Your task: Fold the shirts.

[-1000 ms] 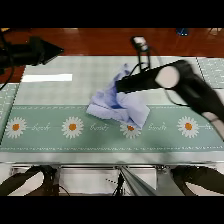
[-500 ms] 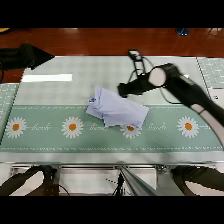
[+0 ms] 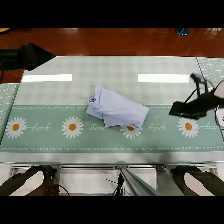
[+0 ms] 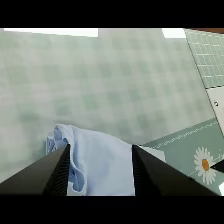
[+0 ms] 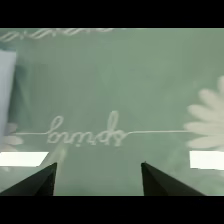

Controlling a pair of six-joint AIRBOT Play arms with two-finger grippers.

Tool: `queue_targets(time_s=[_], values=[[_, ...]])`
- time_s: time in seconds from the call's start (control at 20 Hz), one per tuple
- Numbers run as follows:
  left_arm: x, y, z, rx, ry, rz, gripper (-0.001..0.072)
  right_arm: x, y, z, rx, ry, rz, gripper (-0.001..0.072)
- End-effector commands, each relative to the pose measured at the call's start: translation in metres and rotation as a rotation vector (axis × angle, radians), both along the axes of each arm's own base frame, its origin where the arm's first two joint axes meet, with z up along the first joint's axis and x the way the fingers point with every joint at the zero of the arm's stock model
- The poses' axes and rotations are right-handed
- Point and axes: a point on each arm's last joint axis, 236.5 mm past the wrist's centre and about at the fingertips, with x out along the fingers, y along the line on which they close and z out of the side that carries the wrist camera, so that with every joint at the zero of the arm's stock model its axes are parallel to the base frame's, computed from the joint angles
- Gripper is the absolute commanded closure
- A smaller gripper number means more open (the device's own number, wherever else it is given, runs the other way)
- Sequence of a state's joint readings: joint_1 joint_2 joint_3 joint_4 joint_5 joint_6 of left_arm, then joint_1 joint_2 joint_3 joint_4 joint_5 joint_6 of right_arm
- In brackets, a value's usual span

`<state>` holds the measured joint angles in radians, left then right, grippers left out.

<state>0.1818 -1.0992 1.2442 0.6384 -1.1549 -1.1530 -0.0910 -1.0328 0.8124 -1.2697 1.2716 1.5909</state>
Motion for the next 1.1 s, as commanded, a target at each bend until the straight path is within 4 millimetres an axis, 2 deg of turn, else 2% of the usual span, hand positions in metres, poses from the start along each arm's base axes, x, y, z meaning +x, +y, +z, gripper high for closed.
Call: queue_targets(time_s=[0.0,0.1,0.25,0.45,0.5,0.55,0.6,0.65,0.7,0.8,0.9,0.95,1.05], values=[[-0.002,0.002,-0.004,0.018,0.009,-0.003,0.0242,0.004,0.060,-0.030,0.352,-0.073,-0.246,0.0110],[-0.004,0.000,-0.005,0.018,0.019,-0.013,0.0241,0.014,0.075,-0.045,0.374,-0.136,-0.322,0.0110],[-0.007,-0.001,-0.007,0.019,0.028,-0.023,0.0242,0.028,0.092,-0.052,0.357,-0.213,-0.349,0.0110],[-0.009,-0.003,-0.008,0.018,0.035,-0.034,0.0242,0.036,0.125,-0.077,0.391,-0.181,-0.422,0.0119],[-0.012,-0.004,-0.009,0.019,0.043,-0.044,0.0242,0.039,0.130,-0.082,0.390,-0.191,-0.422,0.0172],[-0.012,-0.004,-0.009,0.019,0.044,-0.046,0.0242,0.045,0.135,-0.081,0.391,-0.214,-0.401,0.0261],[-0.012,-0.004,-0.009,0.019,0.043,-0.045,0.0242,0.051,0.141,-0.074,0.398,-0.245,-0.364,0.0342],[-0.011,-0.004,-0.009,0.019,0.043,-0.043,0.0242,0.057,0.146,-0.064,0.405,-0.282,-0.311,0.0484],[-0.010,-0.004,-0.010,0.019,0.046,-0.042,0.0242,0.064,0.151,-0.052,0.424,-0.305,-0.274,0.0674],[-0.008,-0.002,-0.018,0.026,0.064,-0.041,0.0242,0.078,0.153,-0.017,0.466,-0.362,-0.203,0.0683],[-0.004,0.002,-0.030,0.040,0.090,-0.039,0.0242,0.090,0.136,0.024,0.468,-0.439,-0.137,0.0683],[-0.002,0.003,-0.036,0.039,0.105,-0.038,0.0242,0.095,0.115,0.047,0.451,-0.477,-0.134,0.0682],[0.004,0.003,-0.049,0.033,0.139,-0.040,0.0243,0.098,0.058,0.088,0.401,-0.512,-0.239,0.0683]])
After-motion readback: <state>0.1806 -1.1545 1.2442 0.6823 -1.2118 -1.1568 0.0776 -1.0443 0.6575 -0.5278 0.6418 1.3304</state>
